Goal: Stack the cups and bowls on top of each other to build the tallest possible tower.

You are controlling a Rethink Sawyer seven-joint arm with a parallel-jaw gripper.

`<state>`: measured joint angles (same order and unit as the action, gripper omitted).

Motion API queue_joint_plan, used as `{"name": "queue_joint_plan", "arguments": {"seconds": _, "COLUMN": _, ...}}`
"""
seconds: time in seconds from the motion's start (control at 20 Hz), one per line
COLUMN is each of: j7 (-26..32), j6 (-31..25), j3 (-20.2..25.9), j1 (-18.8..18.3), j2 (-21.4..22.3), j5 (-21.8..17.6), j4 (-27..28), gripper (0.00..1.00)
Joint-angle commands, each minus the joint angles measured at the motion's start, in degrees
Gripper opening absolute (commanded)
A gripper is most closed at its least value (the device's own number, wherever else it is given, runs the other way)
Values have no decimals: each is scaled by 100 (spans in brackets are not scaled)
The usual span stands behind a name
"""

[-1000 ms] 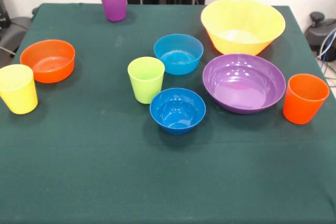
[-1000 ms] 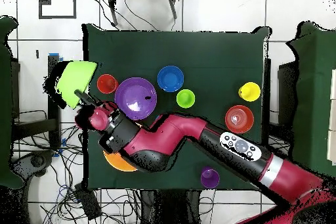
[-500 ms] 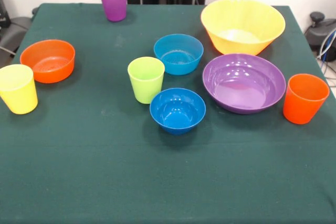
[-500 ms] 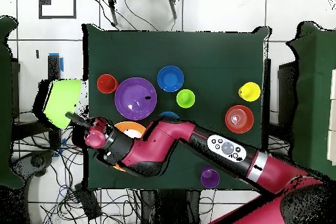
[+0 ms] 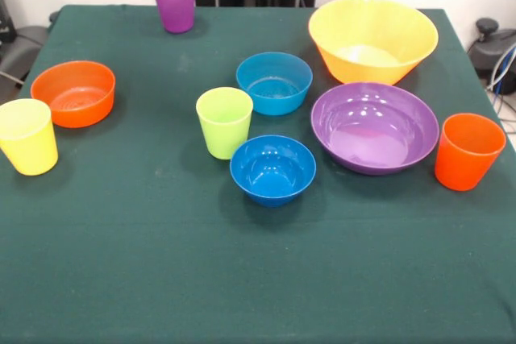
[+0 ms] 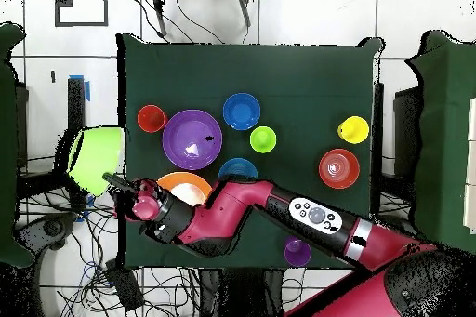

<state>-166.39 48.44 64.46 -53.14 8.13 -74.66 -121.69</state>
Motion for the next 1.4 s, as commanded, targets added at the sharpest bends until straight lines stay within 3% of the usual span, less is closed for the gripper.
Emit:
{"name": "queue_joint_plan", "arguments": {"seconds": 0.05, "j7": -704, "j6": 300, "j3": -957, "j1": 170, "j2": -335, "j5": -630, "j4": 825, "gripper": 0}}
{"name": "queue_joint_plan", "arguments": {"seconds": 0.8, "j7": -1048, "j6": 1025, "j3": -1283, "j1": 302, "j2": -317, "j5": -700, "j4": 1203, "gripper": 0}}
{"name": "queue_joint_plan", "arguments": {"seconds": 1.4, "j7": -1470, "j6": 1083, "j3": -1514, "j1": 265, "j2": -4, "j5": -918, "j4": 1413, "gripper": 0}}
